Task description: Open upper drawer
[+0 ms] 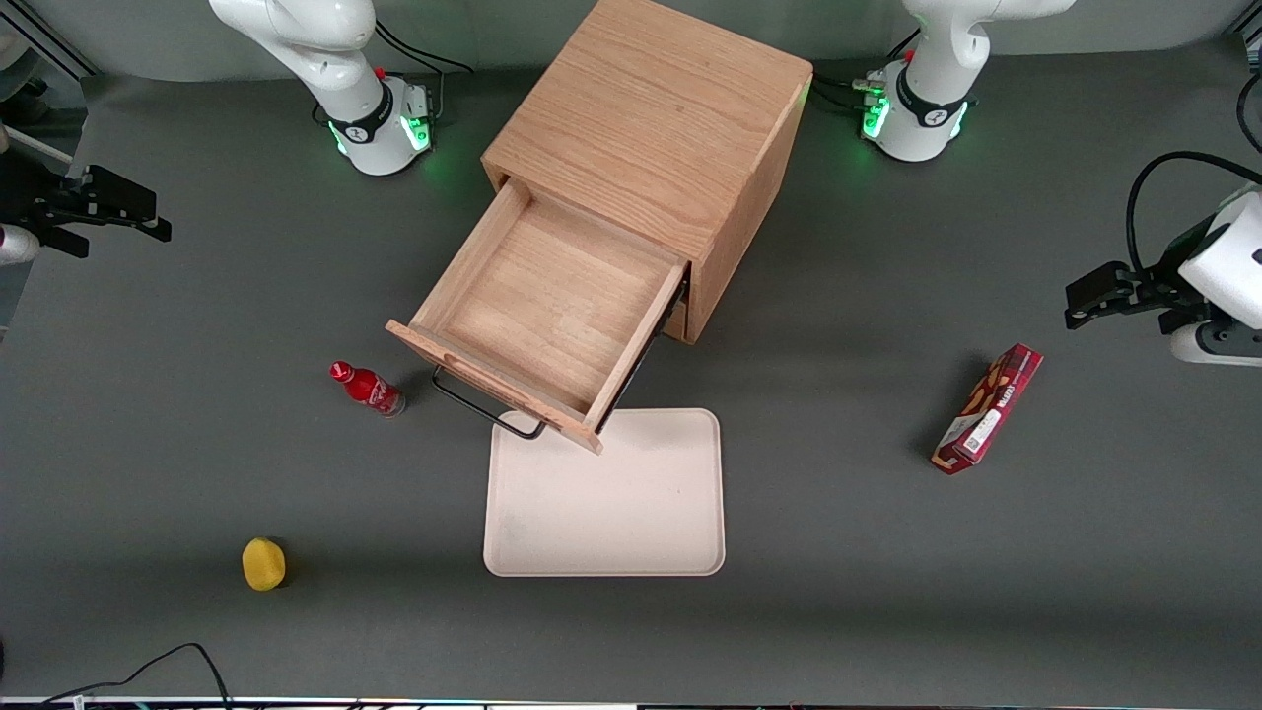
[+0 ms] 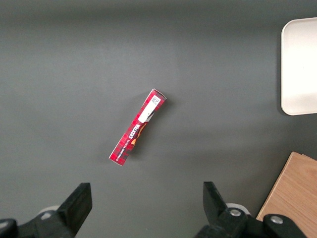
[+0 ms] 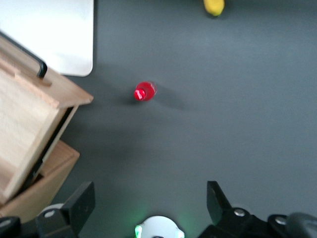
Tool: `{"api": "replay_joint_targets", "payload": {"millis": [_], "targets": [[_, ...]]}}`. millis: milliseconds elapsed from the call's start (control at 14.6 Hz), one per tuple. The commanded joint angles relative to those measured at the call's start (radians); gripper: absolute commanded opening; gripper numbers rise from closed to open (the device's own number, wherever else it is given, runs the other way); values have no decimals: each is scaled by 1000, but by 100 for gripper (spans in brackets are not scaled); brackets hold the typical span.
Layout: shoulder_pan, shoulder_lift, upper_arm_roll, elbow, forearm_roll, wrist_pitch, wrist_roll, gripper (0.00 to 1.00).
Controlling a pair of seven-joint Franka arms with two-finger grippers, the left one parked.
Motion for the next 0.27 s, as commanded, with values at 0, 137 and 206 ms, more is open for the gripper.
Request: {"api": "replay_joint_targets", "payload": {"millis": [0,137,206], "targets": [[102,-7,-39,-4,-74,28,128,100],[168,0,-76,-4,-86,28,131,100],[170,0,-83,-4,-85,22,126,100]]}}
